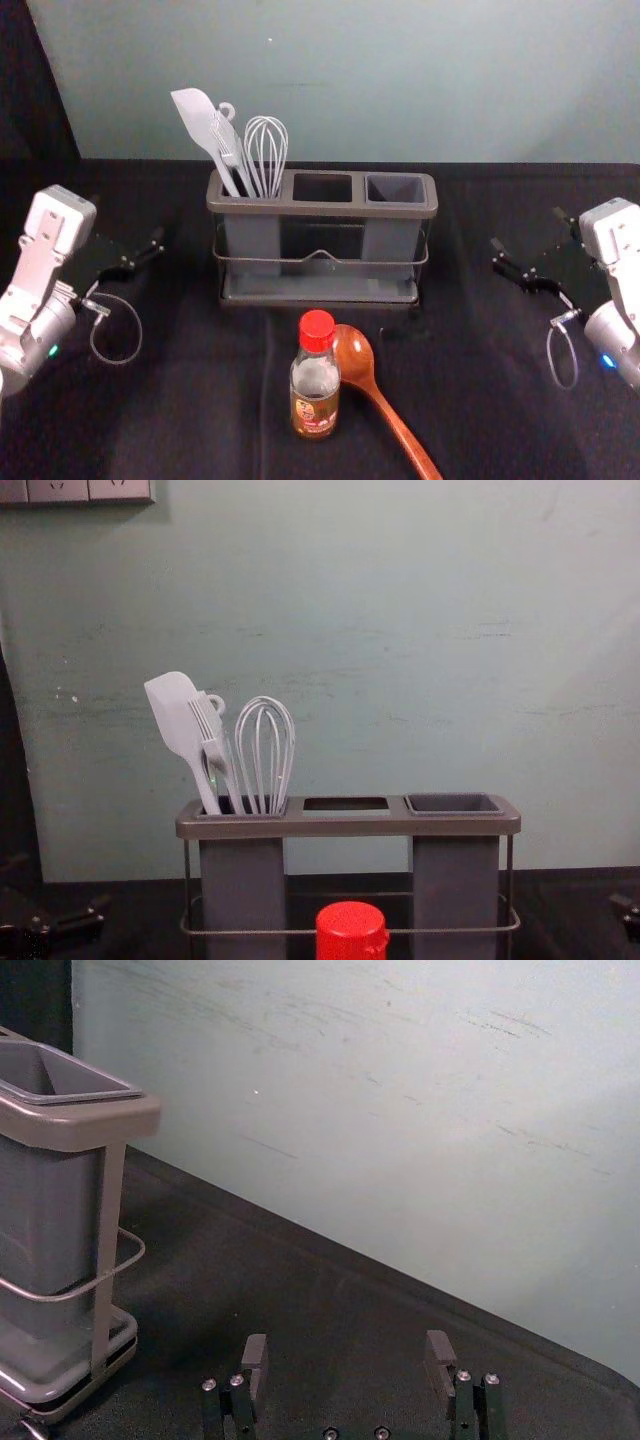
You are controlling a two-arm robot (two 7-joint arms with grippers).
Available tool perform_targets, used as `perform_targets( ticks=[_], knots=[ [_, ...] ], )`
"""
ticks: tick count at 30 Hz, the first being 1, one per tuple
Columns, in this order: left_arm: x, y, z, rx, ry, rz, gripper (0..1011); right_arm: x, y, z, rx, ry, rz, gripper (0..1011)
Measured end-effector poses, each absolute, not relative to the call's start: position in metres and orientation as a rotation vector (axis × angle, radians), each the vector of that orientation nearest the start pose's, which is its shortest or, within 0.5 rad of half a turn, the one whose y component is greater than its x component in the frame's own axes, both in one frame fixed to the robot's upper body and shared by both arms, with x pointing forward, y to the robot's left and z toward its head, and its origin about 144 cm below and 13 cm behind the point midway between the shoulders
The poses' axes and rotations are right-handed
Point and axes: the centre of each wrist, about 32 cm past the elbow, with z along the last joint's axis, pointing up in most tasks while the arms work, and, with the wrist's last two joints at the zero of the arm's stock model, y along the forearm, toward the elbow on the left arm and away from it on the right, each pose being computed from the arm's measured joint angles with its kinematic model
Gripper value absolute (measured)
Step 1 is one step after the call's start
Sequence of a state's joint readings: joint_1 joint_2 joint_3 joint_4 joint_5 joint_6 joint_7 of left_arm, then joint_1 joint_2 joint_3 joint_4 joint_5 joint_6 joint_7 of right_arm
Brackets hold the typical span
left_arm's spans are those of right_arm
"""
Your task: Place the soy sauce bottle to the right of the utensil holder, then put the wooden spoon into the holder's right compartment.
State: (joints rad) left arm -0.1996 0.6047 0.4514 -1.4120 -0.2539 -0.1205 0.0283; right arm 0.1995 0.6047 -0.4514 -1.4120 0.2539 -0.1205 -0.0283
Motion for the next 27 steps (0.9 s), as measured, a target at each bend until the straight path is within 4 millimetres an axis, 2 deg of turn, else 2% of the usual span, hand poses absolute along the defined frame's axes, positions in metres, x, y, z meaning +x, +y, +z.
perform_targets(
  ticks=[27],
  knots=[
    [0.4886,0.3097,1.1398,0.304,-0.285,1.248,1000,0.4882,-0.3100,1.1398,-0.304,-0.285,-1.249,1004]
  ],
)
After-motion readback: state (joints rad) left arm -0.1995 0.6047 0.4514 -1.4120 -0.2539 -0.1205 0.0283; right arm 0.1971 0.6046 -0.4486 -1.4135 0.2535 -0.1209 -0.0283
